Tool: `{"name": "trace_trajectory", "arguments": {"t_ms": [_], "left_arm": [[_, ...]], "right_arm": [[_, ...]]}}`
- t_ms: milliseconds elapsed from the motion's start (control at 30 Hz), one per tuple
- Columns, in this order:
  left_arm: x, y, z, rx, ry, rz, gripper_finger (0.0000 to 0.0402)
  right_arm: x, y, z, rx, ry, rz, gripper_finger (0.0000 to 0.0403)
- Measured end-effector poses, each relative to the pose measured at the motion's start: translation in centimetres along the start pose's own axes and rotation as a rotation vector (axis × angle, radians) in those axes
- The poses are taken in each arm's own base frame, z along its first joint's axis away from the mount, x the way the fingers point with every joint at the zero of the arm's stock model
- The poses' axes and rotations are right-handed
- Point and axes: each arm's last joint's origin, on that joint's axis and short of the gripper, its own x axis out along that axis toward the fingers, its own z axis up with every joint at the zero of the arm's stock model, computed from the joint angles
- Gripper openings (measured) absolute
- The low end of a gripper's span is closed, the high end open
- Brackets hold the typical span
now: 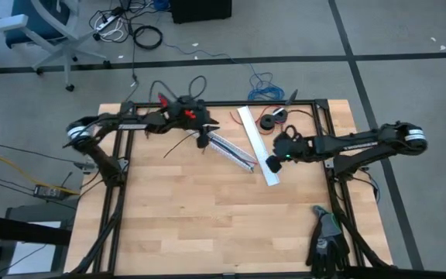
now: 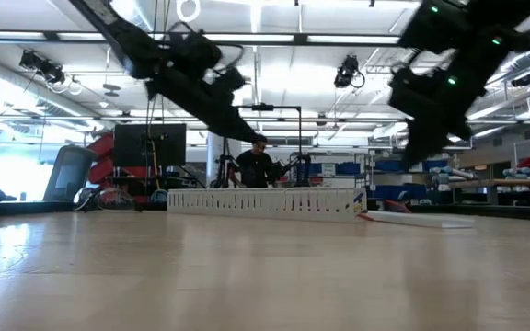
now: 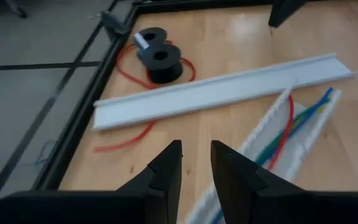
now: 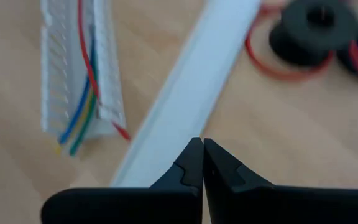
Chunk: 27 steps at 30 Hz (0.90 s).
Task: Ziptie cables
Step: Close the white cable duct
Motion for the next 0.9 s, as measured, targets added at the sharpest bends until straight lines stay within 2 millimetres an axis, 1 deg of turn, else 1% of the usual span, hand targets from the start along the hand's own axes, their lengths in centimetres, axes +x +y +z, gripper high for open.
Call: {"name": "trace_trajectory", "arguments": {"t_ms": [167, 267, 400, 500, 633, 733, 800, 900], "left_arm": [[4.4, 1.2, 0.9, 0.015, 0.046, -0.095, 0.0094], [6.9, 1.7, 1.5, 0.021, 0.088, -0.123, 0.0094], [10.1, 1.9, 2.1, 0.018, 0.113, -0.158, 0.0094], [12.0, 1.9, 2.5, 0.02, 0.145, -0.179, 0.0094], [13.2, 2.0, 4.5, 0.04, 0.148, -0.175, 0.0094], [13.6, 2.0, 4.8, 0.037, 0.229, -0.158, 0.0094], [13.5, 1.9, 4.5, 0.011, 0.296, -0.168, 0.0094], [12.8, 1.7, 5.4, -0.033, 0.317, -0.173, 0.0094]], "right_arm": [[0.5, -2.2, -3.2, 0.134, 0.01, 0.053, 0.0], [0.9, -2.8, -4.4, 0.178, -0.013, 0.116, 0.0], [1.7, -3.5, -4.8, 0.224, -0.033, 0.149, 0.0], [2.4, -4.1, -4.5, 0.249, -0.028, 0.133, 0.0], [3.0, -5.1, -3.7, 0.297, -0.062, 0.092, 0.0], [3.1, -5.6, -3.0, 0.316, -0.094, 0.099, 0.0004], [3.2, -5.8, -2.5, 0.311, -0.112, 0.132, 0.0011], [3.2, -6.0, -1.9, 0.303, -0.125, 0.206, 0.0031]]}}
